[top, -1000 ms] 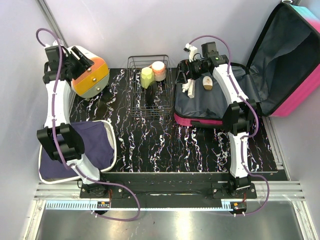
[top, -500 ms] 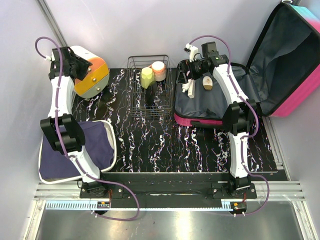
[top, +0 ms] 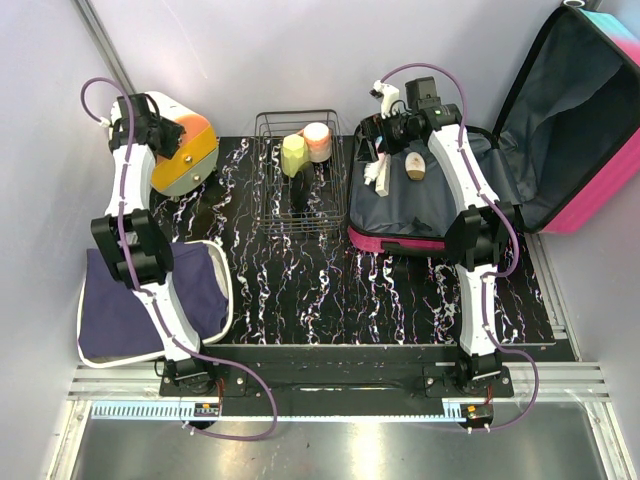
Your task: Open, take out, and arrange the luggage
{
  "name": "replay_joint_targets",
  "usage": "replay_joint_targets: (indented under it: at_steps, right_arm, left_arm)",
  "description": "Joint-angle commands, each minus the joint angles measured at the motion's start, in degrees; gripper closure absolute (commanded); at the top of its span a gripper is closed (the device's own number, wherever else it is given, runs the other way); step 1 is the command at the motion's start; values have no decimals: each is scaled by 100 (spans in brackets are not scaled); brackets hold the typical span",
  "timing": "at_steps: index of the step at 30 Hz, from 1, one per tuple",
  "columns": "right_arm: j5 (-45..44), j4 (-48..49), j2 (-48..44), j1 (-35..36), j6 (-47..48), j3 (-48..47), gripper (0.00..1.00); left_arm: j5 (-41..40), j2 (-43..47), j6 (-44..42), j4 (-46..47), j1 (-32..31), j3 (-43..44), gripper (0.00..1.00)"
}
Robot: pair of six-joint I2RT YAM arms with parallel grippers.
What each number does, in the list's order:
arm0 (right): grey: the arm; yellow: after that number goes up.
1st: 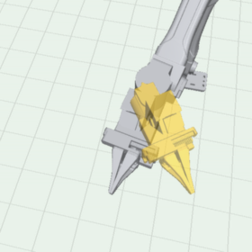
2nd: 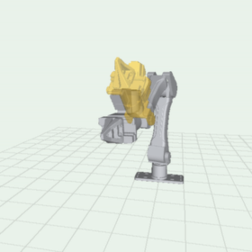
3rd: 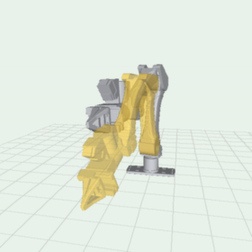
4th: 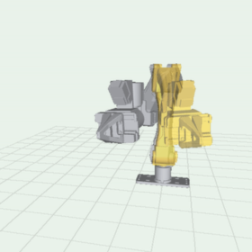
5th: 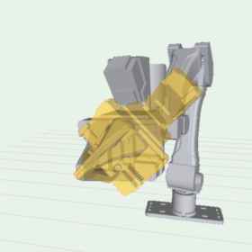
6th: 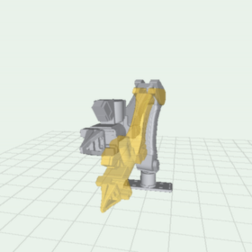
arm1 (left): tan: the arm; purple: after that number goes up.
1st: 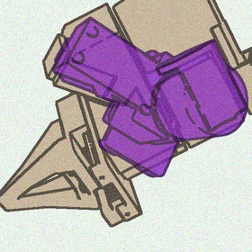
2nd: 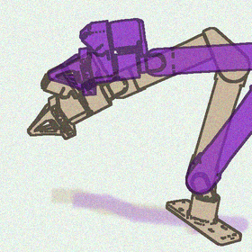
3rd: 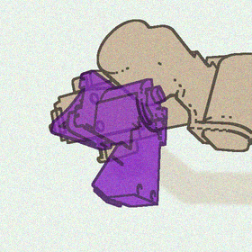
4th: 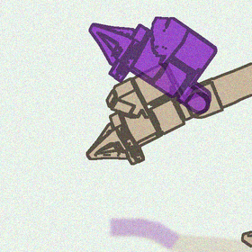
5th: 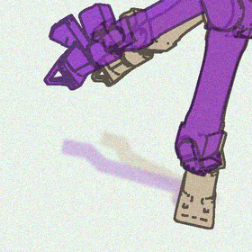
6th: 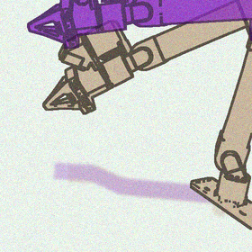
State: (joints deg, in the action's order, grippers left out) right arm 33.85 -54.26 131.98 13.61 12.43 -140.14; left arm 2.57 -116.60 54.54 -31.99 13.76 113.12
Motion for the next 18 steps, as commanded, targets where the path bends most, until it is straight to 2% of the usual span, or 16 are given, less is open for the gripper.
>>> replay_joint_targets:
  at_steps: [1,6,10,16,18]
  right_arm:
    - [-150,-146,-6,10,32,-304,0]
    - [-220,-217,3,11,49,-392,0]
    - [-256,-260,21,10,84,-436,0]
    - [-264,-287,20,10,102,-445,0]
    - [-264,-304,3,11,111,-436,0]
  left_arm:
    - [-248,-74,179,105,-22,369,54]
    - [-485,-153,223,0,-22,386,58]
    - [-406,-197,241,43,-22,377,71]
    - [-116,-197,144,202,-84,272,96]
    - [-11,-162,127,245,-154,193,100]
